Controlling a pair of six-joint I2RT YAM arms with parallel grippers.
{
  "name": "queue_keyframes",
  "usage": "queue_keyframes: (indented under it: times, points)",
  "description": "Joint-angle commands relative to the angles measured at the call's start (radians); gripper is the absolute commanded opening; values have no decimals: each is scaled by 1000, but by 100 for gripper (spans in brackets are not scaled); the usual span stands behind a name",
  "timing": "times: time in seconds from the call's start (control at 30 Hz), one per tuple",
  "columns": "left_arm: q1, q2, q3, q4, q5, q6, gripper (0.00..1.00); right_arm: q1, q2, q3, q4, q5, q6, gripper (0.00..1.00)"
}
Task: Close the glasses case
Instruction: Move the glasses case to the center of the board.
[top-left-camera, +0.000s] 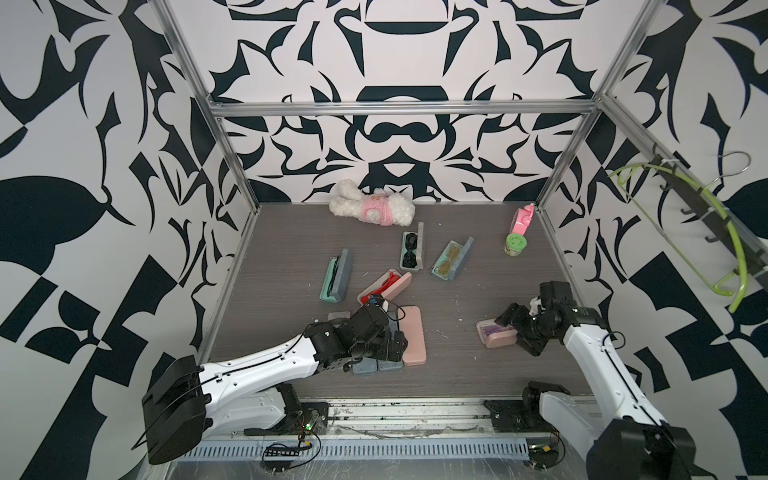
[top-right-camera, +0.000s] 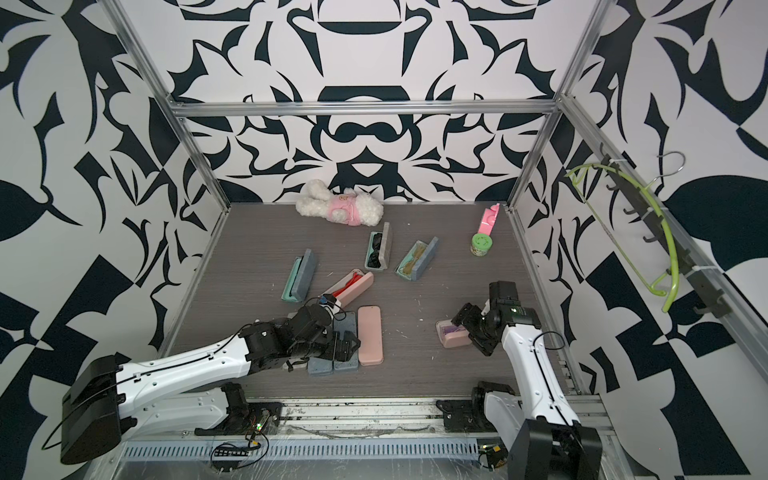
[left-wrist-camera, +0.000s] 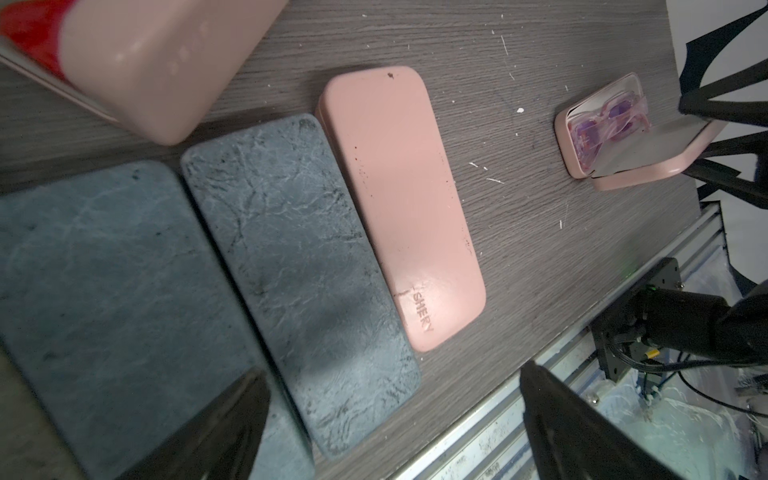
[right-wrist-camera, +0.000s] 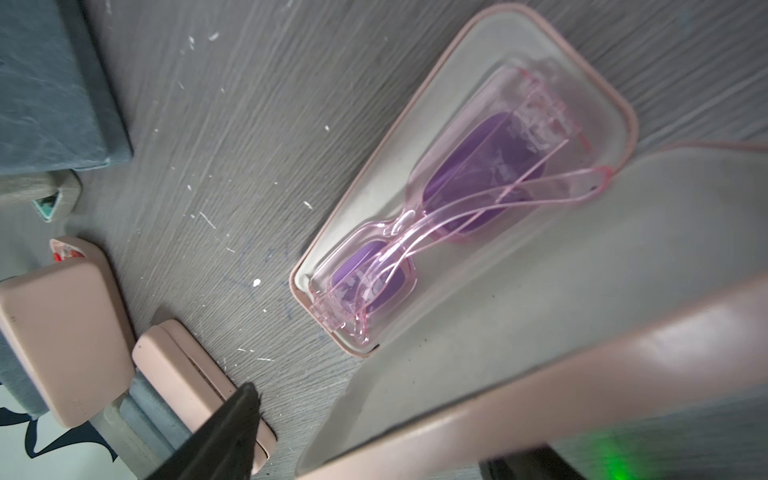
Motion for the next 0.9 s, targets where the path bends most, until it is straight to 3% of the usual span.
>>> queue_keyframes:
  times: [0.0,0.57,0.87]
  points:
    - [7,-15,-18,-7,11,9,100,-3,15,-11,32,3,-11,78]
    - [13,-7,9,-33,11,17,99,5,39,-18,54,-43,-48,45]
    - [15,2,22,-46,10,21,99,133,77,15,49,-24,-59,37]
